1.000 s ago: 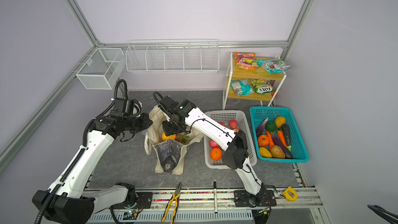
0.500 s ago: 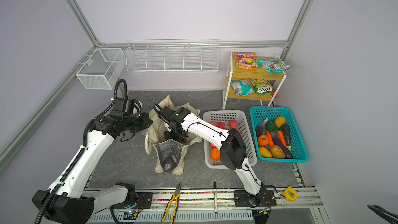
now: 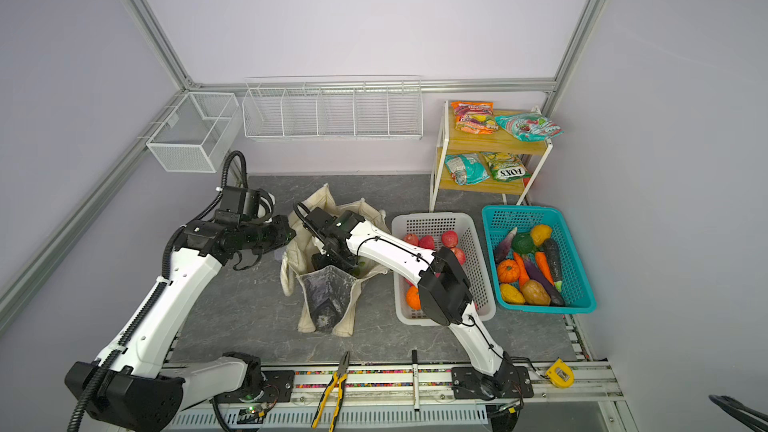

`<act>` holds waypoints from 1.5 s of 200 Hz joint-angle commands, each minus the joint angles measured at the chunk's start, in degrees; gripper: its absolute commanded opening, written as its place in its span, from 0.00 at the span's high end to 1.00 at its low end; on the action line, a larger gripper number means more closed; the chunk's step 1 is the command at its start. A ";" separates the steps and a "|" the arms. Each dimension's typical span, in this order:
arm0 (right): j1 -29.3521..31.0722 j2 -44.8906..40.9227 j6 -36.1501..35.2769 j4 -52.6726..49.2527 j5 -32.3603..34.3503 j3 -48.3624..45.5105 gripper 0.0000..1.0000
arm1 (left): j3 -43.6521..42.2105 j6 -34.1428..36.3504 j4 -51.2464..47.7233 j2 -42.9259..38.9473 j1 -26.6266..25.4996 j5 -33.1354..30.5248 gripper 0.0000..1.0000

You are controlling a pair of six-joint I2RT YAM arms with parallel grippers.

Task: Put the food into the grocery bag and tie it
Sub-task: 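Lower the held pear into the bag beside the left gripper, then open the right gripper to release the pear and raise it out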

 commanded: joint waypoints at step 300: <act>-4.02 -15.53 -10.64 -10.77 29.37 21.65 0.12 | 0.31 -0.13 0.44 -1.13 0.12 -0.46 1.00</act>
